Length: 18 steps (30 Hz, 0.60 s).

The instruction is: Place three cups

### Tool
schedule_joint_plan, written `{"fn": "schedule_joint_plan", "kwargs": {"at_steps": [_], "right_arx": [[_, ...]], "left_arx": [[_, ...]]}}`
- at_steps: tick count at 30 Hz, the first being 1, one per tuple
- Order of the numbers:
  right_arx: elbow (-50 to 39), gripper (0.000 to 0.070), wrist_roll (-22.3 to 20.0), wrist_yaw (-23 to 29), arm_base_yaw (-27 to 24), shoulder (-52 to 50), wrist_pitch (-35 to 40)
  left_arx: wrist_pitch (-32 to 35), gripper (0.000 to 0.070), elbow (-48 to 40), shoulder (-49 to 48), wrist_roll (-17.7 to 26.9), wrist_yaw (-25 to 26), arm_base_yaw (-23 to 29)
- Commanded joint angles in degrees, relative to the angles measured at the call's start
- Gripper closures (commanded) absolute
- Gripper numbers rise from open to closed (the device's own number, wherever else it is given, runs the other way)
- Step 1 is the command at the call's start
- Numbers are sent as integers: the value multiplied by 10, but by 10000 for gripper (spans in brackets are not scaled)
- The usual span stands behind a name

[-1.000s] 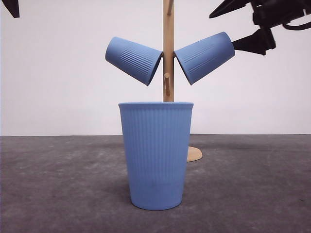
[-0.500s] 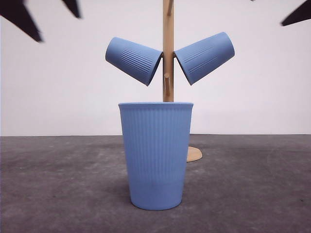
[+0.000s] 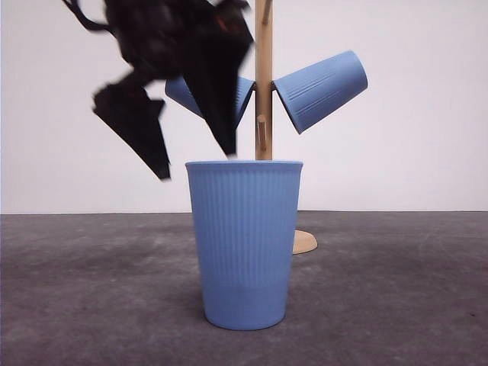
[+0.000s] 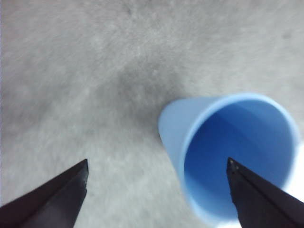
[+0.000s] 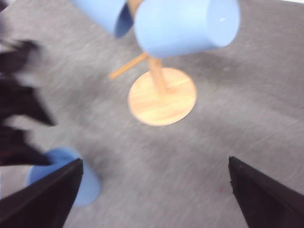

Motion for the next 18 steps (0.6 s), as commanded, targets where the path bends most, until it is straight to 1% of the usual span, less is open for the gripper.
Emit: {"fn": "schedule_joint_plan", "kwargs": {"at_steps": [1, 3, 4, 6, 8, 14, 16, 18], "right_arx": [[9, 78, -6, 2, 6, -4, -9], [9, 78, -6, 3, 9, -13, -22], [9, 78, -6, 3, 9, -17, -26], [9, 78, -8, 3, 9, -24, -30], [9, 78, -9, 3, 9, -29, -32], [9, 79, -17, 3, 9, -32, -34], [9, 78, -19, 3, 9, -32, -36], [9, 78, -19, 3, 9, -32, -37]], "left_arx": [[4, 265, 8, 22, 0, -19, -12], [5, 453, 8, 39, 2, -32, -21], [6, 525, 8, 46, 4, -33, -24], [7, 626, 8, 57, 10, -33, -27], [11, 700, 8, 64, 21, -33, -30], [36, 700, 8, 70, 59, -27, -31], [39, 700, 8, 70, 77, -5, -28], [35, 700, 8, 70, 95, 28, -22]]}}
